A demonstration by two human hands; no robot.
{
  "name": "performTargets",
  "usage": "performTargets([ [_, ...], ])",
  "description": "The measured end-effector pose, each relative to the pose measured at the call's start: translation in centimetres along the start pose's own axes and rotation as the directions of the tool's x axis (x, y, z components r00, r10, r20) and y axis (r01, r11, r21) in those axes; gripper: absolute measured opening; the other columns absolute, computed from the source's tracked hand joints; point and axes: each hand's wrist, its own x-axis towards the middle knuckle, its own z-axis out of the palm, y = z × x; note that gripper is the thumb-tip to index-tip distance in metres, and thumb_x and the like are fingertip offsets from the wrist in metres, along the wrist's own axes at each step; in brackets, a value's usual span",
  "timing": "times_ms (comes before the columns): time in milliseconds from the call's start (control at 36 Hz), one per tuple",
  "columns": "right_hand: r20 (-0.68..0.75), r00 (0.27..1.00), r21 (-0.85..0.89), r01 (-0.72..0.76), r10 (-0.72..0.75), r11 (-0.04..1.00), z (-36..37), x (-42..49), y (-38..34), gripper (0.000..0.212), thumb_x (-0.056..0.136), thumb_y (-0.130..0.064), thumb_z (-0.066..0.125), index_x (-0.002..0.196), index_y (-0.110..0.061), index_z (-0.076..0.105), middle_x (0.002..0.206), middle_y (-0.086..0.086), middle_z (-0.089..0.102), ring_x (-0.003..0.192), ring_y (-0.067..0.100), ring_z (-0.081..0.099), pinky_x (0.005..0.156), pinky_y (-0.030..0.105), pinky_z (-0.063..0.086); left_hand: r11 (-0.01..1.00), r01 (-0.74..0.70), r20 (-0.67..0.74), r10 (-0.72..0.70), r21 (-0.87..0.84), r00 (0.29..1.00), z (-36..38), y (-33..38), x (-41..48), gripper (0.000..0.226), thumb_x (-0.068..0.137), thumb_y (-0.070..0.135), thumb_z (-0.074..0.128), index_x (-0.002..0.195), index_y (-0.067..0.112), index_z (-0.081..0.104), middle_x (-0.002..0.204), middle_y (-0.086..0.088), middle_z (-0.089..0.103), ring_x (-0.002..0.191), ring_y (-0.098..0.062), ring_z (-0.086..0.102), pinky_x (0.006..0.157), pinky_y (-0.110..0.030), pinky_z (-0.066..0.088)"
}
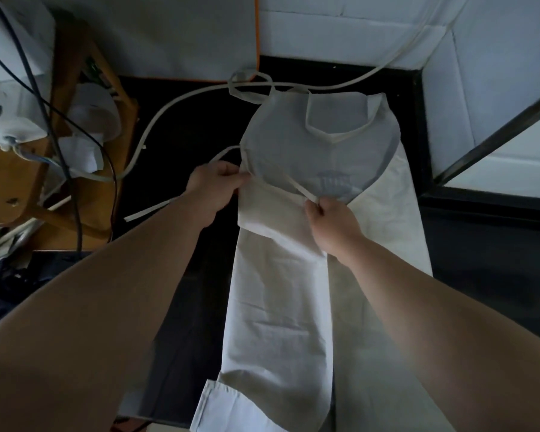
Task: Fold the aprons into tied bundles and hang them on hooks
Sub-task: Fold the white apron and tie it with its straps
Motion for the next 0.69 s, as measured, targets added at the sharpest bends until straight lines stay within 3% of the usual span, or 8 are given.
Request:
performTargets([
  [111, -0.013, 1.000, -0.053, -0.007, 0.007, 0.999, 0.0, 0.3, -0.2, 0.040, 0.102, -0.041, 0.030, 0.067, -0.022, 0.031, 0.102, 0.016, 0.062, 0.099, 0.036, 0.058, 0.077, 0.037, 0.041, 0.899, -0.262, -0.033, 0.292, 0.352, 0.956, -0.2, 1.8, 0.5, 0.012, 0.090, 0.033, 0.064, 0.090, 0.022, 0.067, 0.084, 0.007, 0.065, 0.083, -0.011, 0.059, 0.077, -0.027, 0.048],
  [194, -0.062, 0.998, -0.075, -0.007, 0.003, 0.997, 0.2, 0.4, 0.0, 0.036, 0.102, -0.040, 0.029, 0.076, -0.015, 0.034, 0.102, 0.017, 0.062, 0.099, 0.036, 0.057, 0.072, 0.034, 0.036, 0.762, -0.281, -0.055, 0.383, 0.583, 0.922, 0.3, 2.3, 0.4, 0.022, 0.094, 0.037, 0.055, 0.103, 0.021, 0.066, 0.100, 0.000, 0.066, 0.094, -0.020, 0.060, 0.078, -0.035, 0.051],
  [306, -0.116, 0.991, -0.051, -0.078, 0.072, 0.996, -0.1, 1.0, 0.4, 0.030, 0.102, -0.038, 0.028, 0.098, -0.015, 0.047, 0.113, 0.019, 0.061, 0.107, 0.039, 0.056, 0.077, 0.036, 0.038, 0.902, -0.146, -0.026, 0.171, 0.407, 0.985, 1.1, 0.2, -0.5, 0.044, 0.094, 0.049, 0.051, 0.123, 0.016, 0.056, 0.103, 0.003, 0.062, 0.102, -0.017, 0.058, 0.088, -0.029, 0.046],
  [389, -0.082, 0.986, -0.042, -0.149, 0.145, 0.988, -0.6, 1.8, 0.0, 0.040, 0.102, -0.037, 0.028, 0.117, -0.007, 0.052, 0.125, 0.020, 0.057, 0.116, 0.038, 0.053, 0.090, 0.038, 0.041, 0.937, -0.118, 0.116, 0.084, 0.328, 0.990, 0.7, -2.5, -1.9, 0.044, 0.084, 0.055, 0.063, 0.110, 0.020, 0.061, 0.096, 0.005, 0.067, 0.092, -0.017, 0.065, 0.086, -0.040, 0.054],
  [500, -0.085, 0.978, 0.011, -0.192, 0.192, 0.981, -0.6, 1.5, -0.9, 0.040, 0.102, -0.027, 0.030, 0.128, -0.003, 0.050, 0.133, 0.021, 0.052, 0.121, 0.038, 0.050, 0.097, 0.036, 0.039, 0.980, -0.082, 0.109, 0.063, 0.181, 0.992, 0.3, -4.5, -3.7, 0.022, 0.081, 0.043, 0.071, 0.088, 0.024, 0.063, 0.082, 0.001, 0.069, 0.080, -0.019, 0.068, 0.077, -0.044, 0.058],
  [556, -0.113, 0.975, 0.020, -0.188, 0.189, 0.982, -0.2, 0.7, -0.9, 0.035, 0.100, -0.022, 0.035, 0.126, -0.002, 0.048, 0.130, 0.022, 0.054, 0.119, 0.038, 0.051, 0.093, 0.036, 0.041, 0.974, -0.096, 0.068, 0.084, 0.206, 0.994, 0.5, -5.1, -4.5, 0.013, 0.086, 0.033, 0.069, 0.081, 0.024, 0.062, 0.073, 0.001, 0.064, 0.072, -0.019, 0.064, 0.070, -0.036, 0.056],
  [639, -0.220, 0.974, -0.125, -0.077, 0.049, 0.989, 0.0, -0.6, -1.6, 0.050, 0.089, -0.018, 0.055, 0.134, -0.009, 0.035, 0.134, 0.019, 0.044, 0.122, 0.037, 0.045, 0.097, 0.038, 0.038, 0.967, -0.127, 0.052, 0.118, 0.223, 0.992, 0.8, -5.4, -5.3, 0.010, 0.089, 0.029, 0.065, 0.087, 0.019, 0.063, 0.069, 0.005, 0.059, 0.061, -0.009, 0.054, 0.057, -0.022, 0.043],
  [694, -0.245, 0.935, -0.259, 0.191, -0.256, 0.947, -0.1, -0.8, -3.2, 0.061, 0.085, -0.023, 0.062, 0.139, -0.012, 0.035, 0.138, 0.015, 0.039, 0.125, 0.034, 0.040, 0.103, 0.038, 0.032, 0.976, -0.133, 0.043, 0.128, 0.174, 0.991, 0.8, -5.2, -5.8, 0.007, 0.090, 0.028, 0.064, 0.094, 0.022, 0.064, 0.071, 0.007, 0.060, 0.063, -0.007, 0.056, 0.057, -0.020, 0.042],
])
